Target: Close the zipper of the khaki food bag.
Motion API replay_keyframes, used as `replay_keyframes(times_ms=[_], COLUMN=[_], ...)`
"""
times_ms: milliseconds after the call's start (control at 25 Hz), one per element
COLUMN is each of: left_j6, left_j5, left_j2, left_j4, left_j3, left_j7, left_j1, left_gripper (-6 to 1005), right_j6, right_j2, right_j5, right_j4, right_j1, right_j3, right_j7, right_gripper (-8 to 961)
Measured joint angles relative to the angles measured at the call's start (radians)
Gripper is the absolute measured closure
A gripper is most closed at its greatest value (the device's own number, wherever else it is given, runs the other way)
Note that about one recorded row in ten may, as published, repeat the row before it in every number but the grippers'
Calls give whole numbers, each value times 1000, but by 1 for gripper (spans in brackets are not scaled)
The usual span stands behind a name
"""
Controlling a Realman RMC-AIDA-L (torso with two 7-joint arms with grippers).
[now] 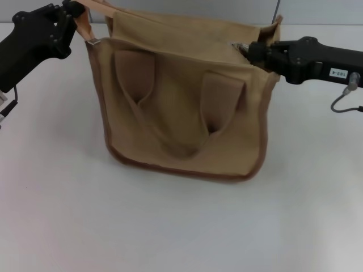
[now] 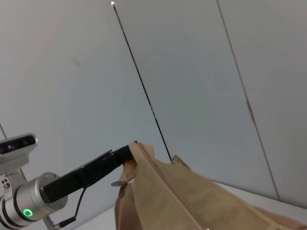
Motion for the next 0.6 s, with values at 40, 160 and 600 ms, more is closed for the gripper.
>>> replay_keyframes(times_ms=[40,160,600], left_j6=[1,2,-1], left_j5=[0,0,-1], left_j2=[0,0,2], left_j4=[-6,-14,-22], left_j3=[-7,-12,-18], left_j7=[0,0,2], left_j1=[1,2,11], left_gripper=[867,866,863], right_j6=[-9,-14,-45], right_j2=[-1,-2,-2], right_j5=[0,0,-51], right_j4=[0,-2,-3], right_j1=[-9,-16,-34], right_j3=[5,6,10], right_j7=[0,0,23], right_gripper=[951,951,951])
